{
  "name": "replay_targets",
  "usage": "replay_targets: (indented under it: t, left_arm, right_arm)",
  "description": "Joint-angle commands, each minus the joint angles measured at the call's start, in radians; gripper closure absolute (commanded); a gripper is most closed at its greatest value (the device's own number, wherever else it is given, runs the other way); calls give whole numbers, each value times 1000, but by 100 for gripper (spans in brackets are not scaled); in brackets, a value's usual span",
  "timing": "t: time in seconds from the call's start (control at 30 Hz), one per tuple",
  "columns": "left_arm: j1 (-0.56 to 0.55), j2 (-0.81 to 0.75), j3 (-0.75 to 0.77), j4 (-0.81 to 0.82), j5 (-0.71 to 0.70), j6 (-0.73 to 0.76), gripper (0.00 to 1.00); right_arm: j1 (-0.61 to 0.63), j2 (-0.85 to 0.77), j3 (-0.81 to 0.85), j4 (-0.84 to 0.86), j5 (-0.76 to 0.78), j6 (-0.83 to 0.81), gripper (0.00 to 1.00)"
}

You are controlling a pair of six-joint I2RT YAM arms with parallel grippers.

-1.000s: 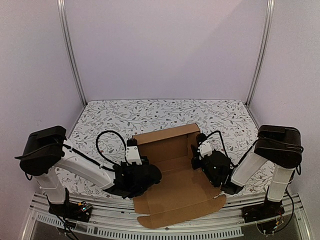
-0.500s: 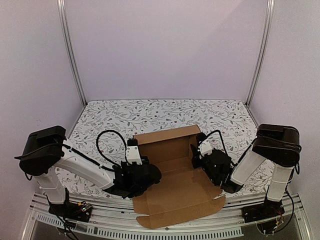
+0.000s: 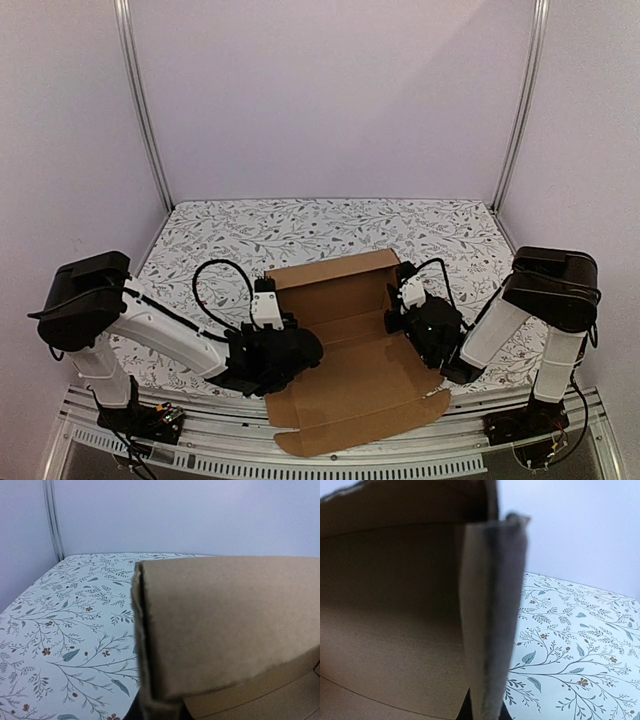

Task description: Fold the paper box

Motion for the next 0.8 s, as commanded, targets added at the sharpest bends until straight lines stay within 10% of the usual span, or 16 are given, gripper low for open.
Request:
replay_targets:
  t: [0.0,0.57,0.77]
  left_arm:
    - [-10,-4,21,-75,159,-6,87]
    - [-20,-114,108,-464,217,-114,4]
    - [-22,-246,60,-566,304,-105,0]
  right_arm:
    - [32,-14,44,-34,-65,-6,100]
    - [48,-10,164,-205,100,-32,100]
    - [34,-5,190,-228,68,-51,100]
